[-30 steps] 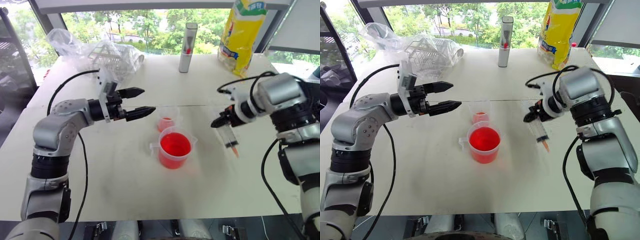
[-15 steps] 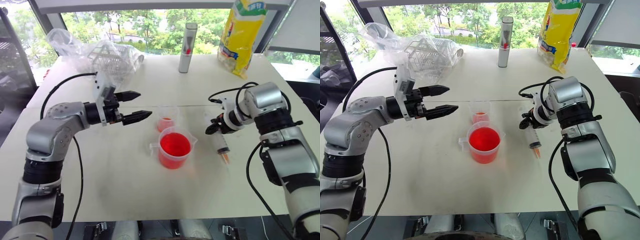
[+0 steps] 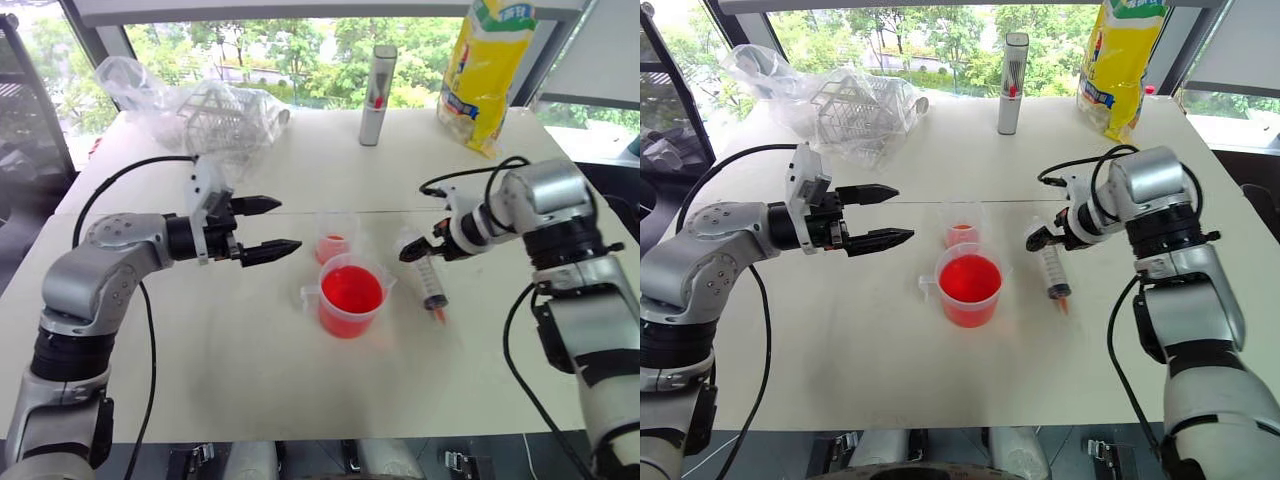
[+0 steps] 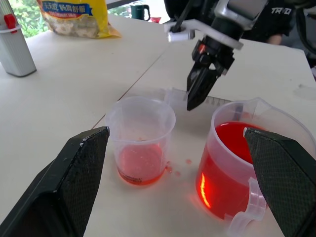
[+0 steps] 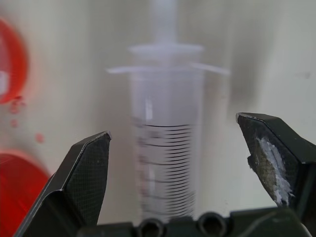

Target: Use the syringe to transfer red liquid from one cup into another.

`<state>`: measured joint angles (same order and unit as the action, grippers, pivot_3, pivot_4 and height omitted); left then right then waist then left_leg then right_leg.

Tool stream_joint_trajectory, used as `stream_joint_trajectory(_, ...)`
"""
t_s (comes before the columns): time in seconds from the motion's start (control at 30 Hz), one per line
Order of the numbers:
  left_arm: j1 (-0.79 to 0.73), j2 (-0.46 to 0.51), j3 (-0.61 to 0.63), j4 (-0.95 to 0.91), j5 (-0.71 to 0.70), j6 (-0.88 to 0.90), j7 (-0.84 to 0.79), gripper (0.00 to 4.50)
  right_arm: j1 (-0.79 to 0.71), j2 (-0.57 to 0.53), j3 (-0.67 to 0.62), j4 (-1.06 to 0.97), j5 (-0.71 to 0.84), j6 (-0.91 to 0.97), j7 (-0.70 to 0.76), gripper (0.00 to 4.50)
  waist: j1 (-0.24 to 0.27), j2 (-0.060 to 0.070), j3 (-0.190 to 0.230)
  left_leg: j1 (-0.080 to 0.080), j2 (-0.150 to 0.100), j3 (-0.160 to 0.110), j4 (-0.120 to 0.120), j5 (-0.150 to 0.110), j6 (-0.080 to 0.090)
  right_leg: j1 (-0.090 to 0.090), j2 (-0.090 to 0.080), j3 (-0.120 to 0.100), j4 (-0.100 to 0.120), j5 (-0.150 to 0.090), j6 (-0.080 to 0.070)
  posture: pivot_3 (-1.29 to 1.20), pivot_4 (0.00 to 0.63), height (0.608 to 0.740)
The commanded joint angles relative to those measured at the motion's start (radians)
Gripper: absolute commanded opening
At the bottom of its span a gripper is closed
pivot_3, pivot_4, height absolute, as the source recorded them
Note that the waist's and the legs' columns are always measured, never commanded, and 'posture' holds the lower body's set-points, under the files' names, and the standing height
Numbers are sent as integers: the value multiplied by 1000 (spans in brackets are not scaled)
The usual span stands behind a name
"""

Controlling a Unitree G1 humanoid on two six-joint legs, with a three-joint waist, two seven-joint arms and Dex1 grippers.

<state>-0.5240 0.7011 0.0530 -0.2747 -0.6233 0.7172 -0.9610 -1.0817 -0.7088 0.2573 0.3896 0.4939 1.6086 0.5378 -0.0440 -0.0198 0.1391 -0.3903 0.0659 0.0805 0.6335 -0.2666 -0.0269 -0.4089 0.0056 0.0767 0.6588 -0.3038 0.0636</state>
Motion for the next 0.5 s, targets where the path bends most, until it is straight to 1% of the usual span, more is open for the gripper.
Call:
stream_joint_trajectory(0.03,6,28,32,-34,-17,-4,-7,4500,-17,-116,-23,-157,110,6,46,4441,0,0,0,0,0,0,-1,0,0,0,0,0,-1,0,0,0,150,740)
stream_joint_trajectory(0.1,13,37,40,-39,-21,-1,-5,4500,20,-212,-29,-325,108,-41,95,4441,1,1,0,0,0,0,-2,0,0,0,0,0,-3,0,0,0,150,740)
stream_joint_trajectory(0.13,18,44,45,-44,-23,0,-4,4500,51,-267,-50,-411,126,-95,153,4441,1,0,0,0,0,0,-3,0,0,0,0,0,-3,0,0,0,150,740)
stream_joint_trajectory(0.2,28,62,55,-51,-23,-1,-7,4500,159,-366,-143,-558,154,-290,297,4441,2,0,0,-1,1,-1,-5,0,0,0,0,-1,-7,0,0,0,150,740)
stream_joint_trajectory(0.27,36,81,69,-57,-29,2,-10,4500,265,-458,-204,-640,154,-429,412,4441,1,0,0,-1,1,-1,-5,0,0,2,0,-2,-9,0,0,0,150,740)
stream_joint_trajectory(0.33,46,106,86,-60,-37,3,-18,4500,399,-504,-304,-685,132,-632,534,4441,1,-1,0,0,1,-1,-5,0,0,2,0,-2,-9,0,1,0,150,740)
stream_joint_trajectory(0.37,50,117,94,-61,-40,3,-22,4500,457,-520,-350,-696,124,-701,577,4441,0,-1,1,0,1,-1,-4,0,0,3,0,-2,-9,0,1,0,150,740)
stream_joint_trajectory(0.43,56,133,104,-64,-47,4,-25,4500,544,-530,-436,-713,142,-776,644,4441,0,-1,1,2,1,-1,-3,0,0,5,-1,-2,-9,0,1,0,150,740)
stream_joint_trajectory(0.5,60,141,109,-70,-56,9,-27,4500,609,-540,-485,-731,159,-808,692,4441,0,-1,1,3,2,-1,-2,0,0,6,-1,-2,-9,0,1,0,150,740)
